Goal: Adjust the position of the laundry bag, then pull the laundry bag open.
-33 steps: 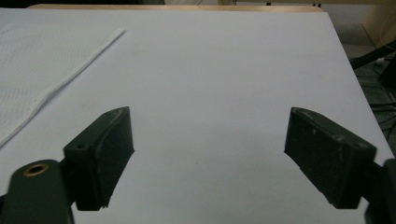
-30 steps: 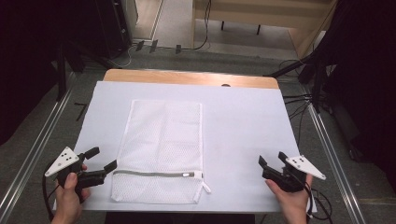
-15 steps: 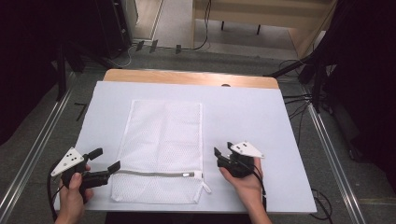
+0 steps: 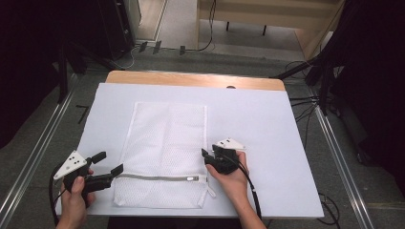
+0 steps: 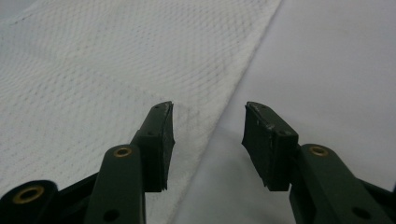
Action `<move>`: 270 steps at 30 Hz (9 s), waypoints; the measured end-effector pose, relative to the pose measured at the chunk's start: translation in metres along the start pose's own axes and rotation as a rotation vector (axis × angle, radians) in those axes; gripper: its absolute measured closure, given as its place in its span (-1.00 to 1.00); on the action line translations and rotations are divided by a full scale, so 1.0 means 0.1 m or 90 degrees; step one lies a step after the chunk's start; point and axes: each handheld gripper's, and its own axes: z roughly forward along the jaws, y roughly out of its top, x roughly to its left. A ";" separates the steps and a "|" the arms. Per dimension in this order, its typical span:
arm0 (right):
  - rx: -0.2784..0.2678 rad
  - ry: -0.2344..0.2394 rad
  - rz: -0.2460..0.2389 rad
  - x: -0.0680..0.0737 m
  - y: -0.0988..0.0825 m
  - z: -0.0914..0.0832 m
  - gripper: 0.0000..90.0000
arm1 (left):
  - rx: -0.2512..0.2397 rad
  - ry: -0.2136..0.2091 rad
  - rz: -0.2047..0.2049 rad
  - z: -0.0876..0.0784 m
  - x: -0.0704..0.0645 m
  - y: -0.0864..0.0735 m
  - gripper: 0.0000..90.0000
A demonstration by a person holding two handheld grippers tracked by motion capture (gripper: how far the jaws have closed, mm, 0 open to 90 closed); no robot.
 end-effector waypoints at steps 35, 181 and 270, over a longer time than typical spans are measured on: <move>0.011 -0.015 -0.026 0.08 0.06 0.09 1.00 | 0.012 0.011 -0.006 0.03 -0.02 -0.03 -0.68; -0.049 -0.036 -0.083 -0.03 -0.46 -1.13 0.95 | 0.191 -0.227 0.118 1.50 -1.89 0.33 0.96; -0.104 -0.095 0.014 -0.83 -0.49 -1.42 -0.99 | -0.031 -0.069 -0.013 0.10 -0.22 0.14 -1.00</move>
